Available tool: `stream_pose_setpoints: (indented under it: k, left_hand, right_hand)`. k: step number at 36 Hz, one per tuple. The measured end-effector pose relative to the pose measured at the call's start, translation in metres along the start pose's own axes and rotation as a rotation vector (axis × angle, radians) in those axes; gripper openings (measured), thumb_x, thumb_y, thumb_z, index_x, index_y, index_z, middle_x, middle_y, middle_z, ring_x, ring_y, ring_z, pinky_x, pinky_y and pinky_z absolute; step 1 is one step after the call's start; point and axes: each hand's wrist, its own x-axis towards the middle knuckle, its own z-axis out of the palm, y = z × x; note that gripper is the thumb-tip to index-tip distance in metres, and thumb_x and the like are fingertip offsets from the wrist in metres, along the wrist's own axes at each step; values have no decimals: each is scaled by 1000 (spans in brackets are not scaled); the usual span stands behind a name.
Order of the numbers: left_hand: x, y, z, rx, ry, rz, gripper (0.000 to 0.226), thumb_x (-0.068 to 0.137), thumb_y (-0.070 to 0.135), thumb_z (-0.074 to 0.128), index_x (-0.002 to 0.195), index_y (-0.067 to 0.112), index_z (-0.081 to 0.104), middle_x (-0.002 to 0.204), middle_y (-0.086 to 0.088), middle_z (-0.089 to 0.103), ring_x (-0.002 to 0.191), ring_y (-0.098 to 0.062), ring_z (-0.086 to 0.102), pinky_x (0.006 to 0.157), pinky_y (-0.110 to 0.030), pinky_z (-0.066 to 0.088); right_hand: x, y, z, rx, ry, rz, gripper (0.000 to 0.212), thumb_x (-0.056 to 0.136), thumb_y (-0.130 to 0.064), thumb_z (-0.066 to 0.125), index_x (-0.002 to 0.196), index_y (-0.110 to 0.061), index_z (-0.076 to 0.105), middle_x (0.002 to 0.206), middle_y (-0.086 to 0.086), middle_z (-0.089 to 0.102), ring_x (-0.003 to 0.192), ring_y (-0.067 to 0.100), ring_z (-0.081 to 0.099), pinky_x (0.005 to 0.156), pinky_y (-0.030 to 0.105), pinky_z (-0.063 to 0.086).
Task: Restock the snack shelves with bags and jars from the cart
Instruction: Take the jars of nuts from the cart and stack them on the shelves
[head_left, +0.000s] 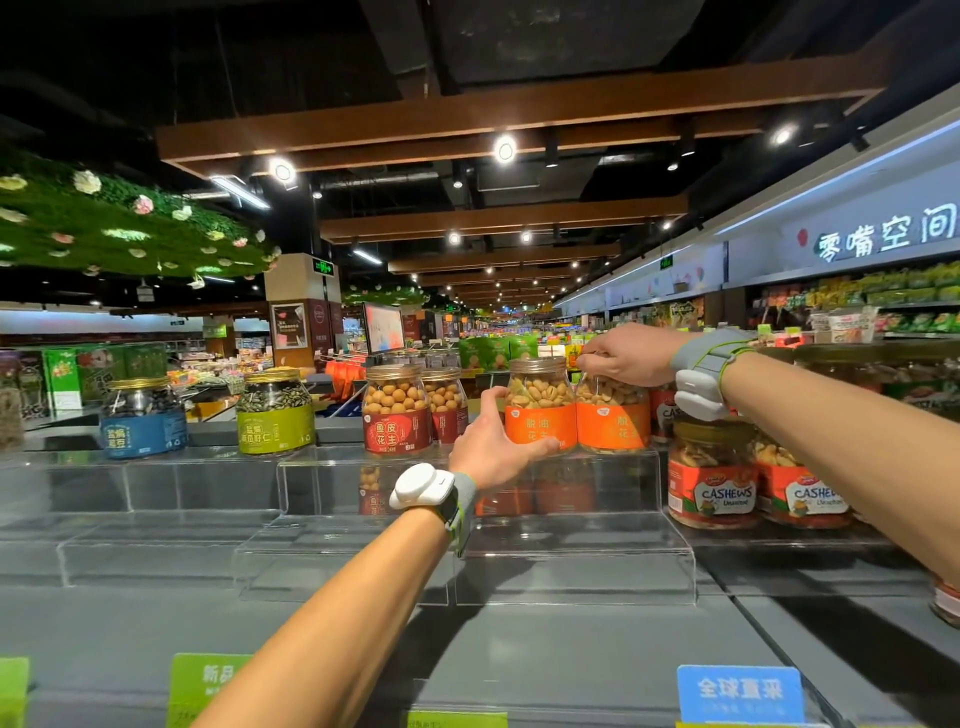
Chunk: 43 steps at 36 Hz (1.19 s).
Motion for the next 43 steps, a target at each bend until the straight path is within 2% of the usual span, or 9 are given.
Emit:
stream_pose_setpoints:
  k: [7,18,21,22,24,30,33,39,43]
  left_hand:
    - [-3,4,-3,31,-12,-6,101,74,68,75,149,33,17,134,-2,61,109,-27,65,97,-45,53]
    - [-5,5,-5,58,-19,-11,101,74,72,72,148,35,14,130,1,65,108,-25,67,96,-45,53]
    - [-6,4,-6,52,-33,-10,104,72,73,73,148,35,14,134,0,63,112,-25,66,98,-46,52]
    - [-6,4,-7,46,-36,-10,104,72,73,73,149,35,13,136,-1,62,114,-26,65,98,-46,52]
    - [-6,3,-7,38,-39,-11,105,73,71,74,150,33,13,138,-1,60,117,-26,63,98,-44,51]
    - [-6,-7,-9,-57,-35,7,109,74,57,82,153,27,13,144,-8,54,124,-28,58,103,-45,48]
    - [-6,-9,-14,-129,-31,35,106,77,48,83,154,22,15,154,-12,42,136,-29,47,112,-44,39]
    - [-20,6,-25,-238,185,26,61,89,31,71,140,16,41,136,-9,49,126,-26,48,106,-36,38]
    - [-48,43,-23,-293,210,103,40,88,20,63,125,19,48,126,-5,49,113,-21,53,103,-35,43]
  right_hand:
    - [-1,-2,2,47,28,-16,42,107,-38,28,69,-24,40,67,2,43,62,19,38,65,37,34]
    - [-7,-2,0,15,29,-30,41,105,-50,27,78,-26,46,74,-4,49,69,18,48,71,35,38]
    - [-13,-4,-5,35,-18,14,48,103,-58,26,113,-23,57,116,4,64,102,25,58,89,36,43]
    - [-14,-4,-8,46,-26,45,56,102,-60,27,133,-21,52,136,6,58,118,27,55,99,37,42]
    - [-18,-4,-12,68,-22,90,68,100,-64,29,150,-19,38,151,6,47,132,26,48,109,38,38]
    - [-34,-5,-25,118,182,48,52,101,-55,41,134,-18,57,135,1,61,117,18,56,96,33,45]
    - [-46,-9,-30,109,199,64,48,101,-50,46,132,-16,59,133,2,61,119,20,56,99,35,45]
    - [-77,-12,-35,124,305,109,26,100,-32,52,115,-19,69,118,1,68,106,16,59,88,32,44]
    - [-117,-17,-35,239,423,181,23,98,-24,56,107,-13,73,106,1,69,97,17,61,87,32,48]
